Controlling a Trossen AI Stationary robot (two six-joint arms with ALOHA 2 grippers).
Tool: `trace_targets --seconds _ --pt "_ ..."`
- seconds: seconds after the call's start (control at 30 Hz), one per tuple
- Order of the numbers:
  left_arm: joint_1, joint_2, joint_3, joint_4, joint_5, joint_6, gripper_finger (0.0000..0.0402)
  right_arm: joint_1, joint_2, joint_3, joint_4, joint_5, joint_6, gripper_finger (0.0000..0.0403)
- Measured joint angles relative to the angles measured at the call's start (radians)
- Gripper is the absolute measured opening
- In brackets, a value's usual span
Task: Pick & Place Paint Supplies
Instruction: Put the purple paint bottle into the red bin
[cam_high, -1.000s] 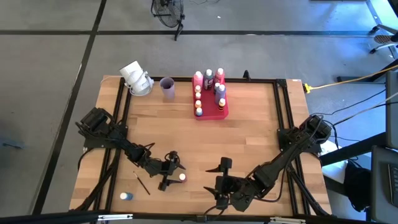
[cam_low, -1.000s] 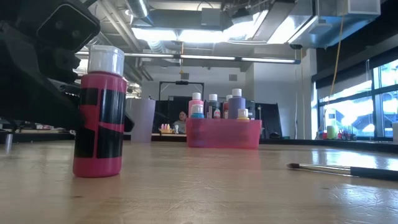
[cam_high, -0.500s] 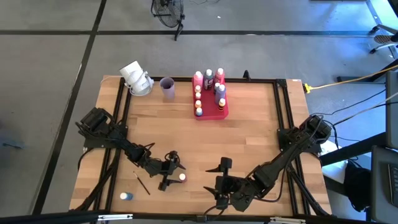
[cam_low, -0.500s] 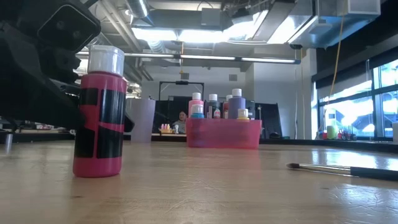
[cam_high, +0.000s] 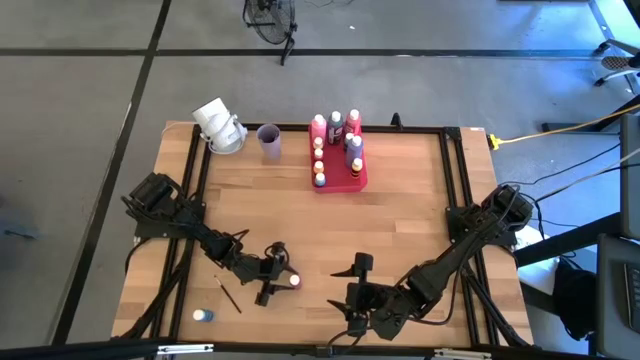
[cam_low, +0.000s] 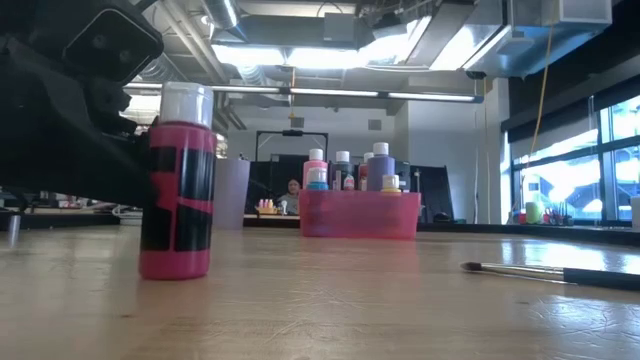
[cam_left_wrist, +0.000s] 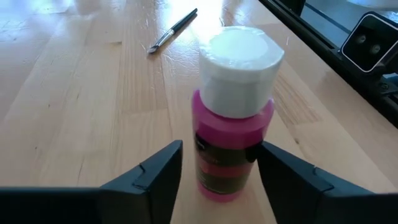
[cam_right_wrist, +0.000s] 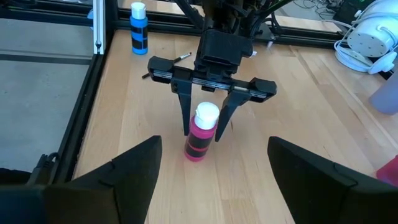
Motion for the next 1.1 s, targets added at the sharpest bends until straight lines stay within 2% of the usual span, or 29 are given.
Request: trace_targets --seconds 0.33,0.63,0.83,1.0,1.1 --pt "0.0 0.0 0.0 0.0 -0.001 0.008 0.0136 0.0 0.0 0.0 0.0 0.0 0.0 0.0298" --pt "0.0 0.0 0.0 0.0 -0.001 0.009 0.013 0.0 0.0 0.0 0.0 0.0 0.0 0.0298" --pt "0.0 -0.002 0.0 -0.001 -0.011 0.009 0.013 0.0 0.0 0.0 -0.003 -0.069 0.0 0.0298" --pt "0.0 -0.026 0.0 -0.024 -0.064 0.017 0.0129 -0.001 0.0 0.0 -0.003 -0.074 0.0 0.0298" --pt "0.0 -0.054 0.011 -0.094 -0.094 0.017 0.0129 -0.001 0.0 0.0 -0.002 -0.075 0.0 0.0298"
